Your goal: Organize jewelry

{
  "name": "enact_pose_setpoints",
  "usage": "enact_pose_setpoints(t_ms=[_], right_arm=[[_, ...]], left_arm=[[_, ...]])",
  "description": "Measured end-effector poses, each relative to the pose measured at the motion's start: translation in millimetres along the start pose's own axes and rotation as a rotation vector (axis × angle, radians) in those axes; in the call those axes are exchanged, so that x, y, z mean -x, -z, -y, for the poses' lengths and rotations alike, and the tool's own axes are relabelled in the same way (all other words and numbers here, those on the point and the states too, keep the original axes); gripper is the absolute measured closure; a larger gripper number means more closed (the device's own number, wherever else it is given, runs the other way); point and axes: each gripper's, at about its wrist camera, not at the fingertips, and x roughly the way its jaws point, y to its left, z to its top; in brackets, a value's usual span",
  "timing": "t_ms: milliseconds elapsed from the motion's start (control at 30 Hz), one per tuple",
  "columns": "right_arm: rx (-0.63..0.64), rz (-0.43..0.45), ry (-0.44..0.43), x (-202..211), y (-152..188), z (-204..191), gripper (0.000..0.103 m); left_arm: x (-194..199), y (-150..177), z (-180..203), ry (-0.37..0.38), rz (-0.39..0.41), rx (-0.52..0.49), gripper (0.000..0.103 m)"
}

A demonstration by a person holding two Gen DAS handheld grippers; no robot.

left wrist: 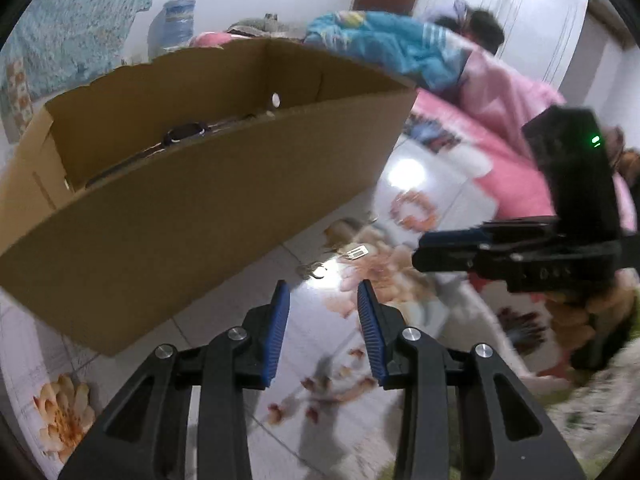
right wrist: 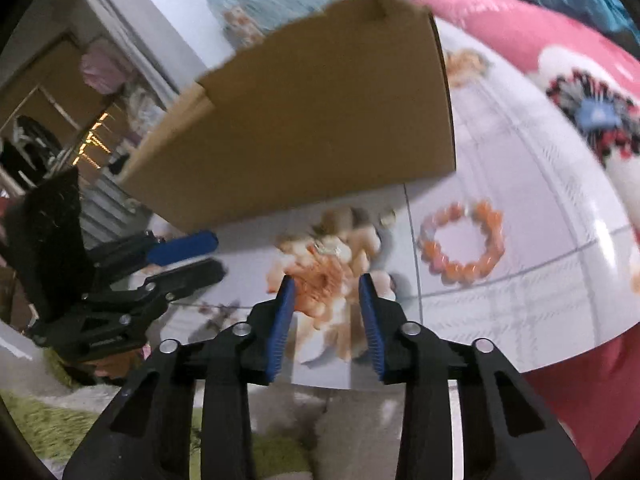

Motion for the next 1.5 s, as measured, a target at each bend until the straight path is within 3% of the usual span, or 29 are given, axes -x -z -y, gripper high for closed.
enact_pose_setpoints(t_ms=[200, 433, 767, 1267, 1500], right_arm=[[-0.01, 0.003, 0.009, -13.8, -4.9, -2.4, 0.077], [-0.009, -0.001, 0.01, -22.2, -14.6, -8.5, 0.077], [-0.005, -0.003, -0.001, -23.1, -27.3, -3.2, 0.077], [0.028, -0.001, 0.003, -26.9, -23.5, -10.5, 0.076], [0.051, 0.002, -0.004, -29.7, -22.8, -20.0, 0.076]], left_arm=[[-32.3, -9.2, 7.7, -0.084, -0.012, -0.082, 0.07], [-41.0, -12.2, 5.8, -0.097, -0.024, -0.115, 0.083], [-48.3, -12.2, 5.7, -0.159, -0.045, -0.171, 0.089], [-31.5, 2.2, -11.8, -0.214, -0.068, -0.118, 0.092], [-22.5, -2.5, -7.9, -0.145, -0.018, -0.116, 0.092]])
